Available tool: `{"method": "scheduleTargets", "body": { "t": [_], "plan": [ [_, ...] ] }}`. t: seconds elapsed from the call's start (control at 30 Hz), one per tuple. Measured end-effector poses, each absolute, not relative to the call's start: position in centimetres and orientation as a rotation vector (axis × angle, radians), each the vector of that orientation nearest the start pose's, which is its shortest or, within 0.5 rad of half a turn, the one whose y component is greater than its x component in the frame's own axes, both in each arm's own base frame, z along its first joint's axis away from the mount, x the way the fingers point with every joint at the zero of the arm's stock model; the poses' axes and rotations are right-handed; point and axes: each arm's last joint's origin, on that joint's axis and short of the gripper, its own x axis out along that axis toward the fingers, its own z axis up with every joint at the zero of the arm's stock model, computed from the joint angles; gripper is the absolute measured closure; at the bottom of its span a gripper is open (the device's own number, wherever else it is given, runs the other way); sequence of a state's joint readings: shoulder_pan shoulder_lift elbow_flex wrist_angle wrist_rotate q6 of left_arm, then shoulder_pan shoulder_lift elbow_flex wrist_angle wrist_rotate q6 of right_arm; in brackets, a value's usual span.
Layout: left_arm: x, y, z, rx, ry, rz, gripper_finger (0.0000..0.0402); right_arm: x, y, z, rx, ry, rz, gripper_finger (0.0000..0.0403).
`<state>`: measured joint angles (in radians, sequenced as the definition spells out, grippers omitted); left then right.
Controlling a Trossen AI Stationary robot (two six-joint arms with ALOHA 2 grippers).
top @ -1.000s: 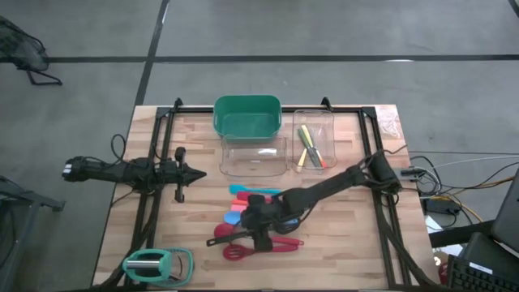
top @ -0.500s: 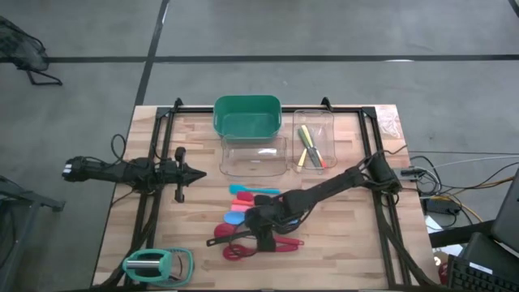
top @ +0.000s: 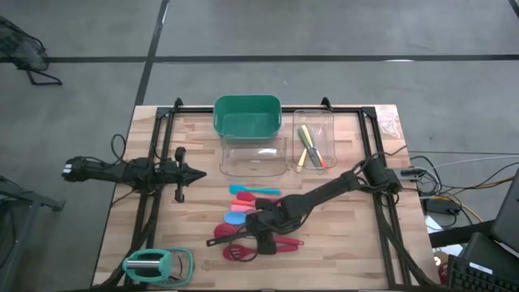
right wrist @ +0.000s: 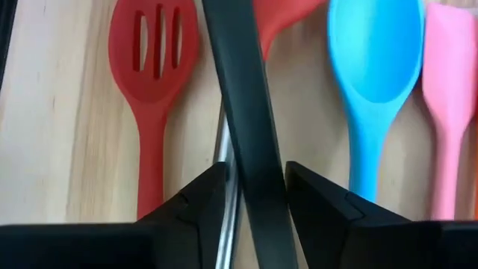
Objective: Pick & Place Kitchen Items
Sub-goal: Put the black slotted spoon into the green bin
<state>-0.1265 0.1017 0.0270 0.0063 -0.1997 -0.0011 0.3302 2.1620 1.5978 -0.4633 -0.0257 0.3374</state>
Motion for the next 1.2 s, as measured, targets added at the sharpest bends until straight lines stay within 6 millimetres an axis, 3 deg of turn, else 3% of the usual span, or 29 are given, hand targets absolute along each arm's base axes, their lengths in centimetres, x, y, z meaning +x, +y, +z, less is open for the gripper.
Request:
{"method": "scheduleTargets", "body": {
  "t": [0.5,0.73,1.2],
  "plan": [
    [10.2,-0.7,16.5,0.01,0.067,0.073,0.0392,43.0,14.8,15.6,0.143,1.07,0.149,0.0329],
    [10.2,-0.7,16.5,0.01,0.067,0.073,0.0392,42.9,14.7,15.6,0.145,1.071,0.147,0.0327],
    [10.2,-0.7,16.5,0.01,0.067,0.073,0.0392,42.4,14.1,19.4,0.172,0.999,0.163,0.0324]
  ]
}}
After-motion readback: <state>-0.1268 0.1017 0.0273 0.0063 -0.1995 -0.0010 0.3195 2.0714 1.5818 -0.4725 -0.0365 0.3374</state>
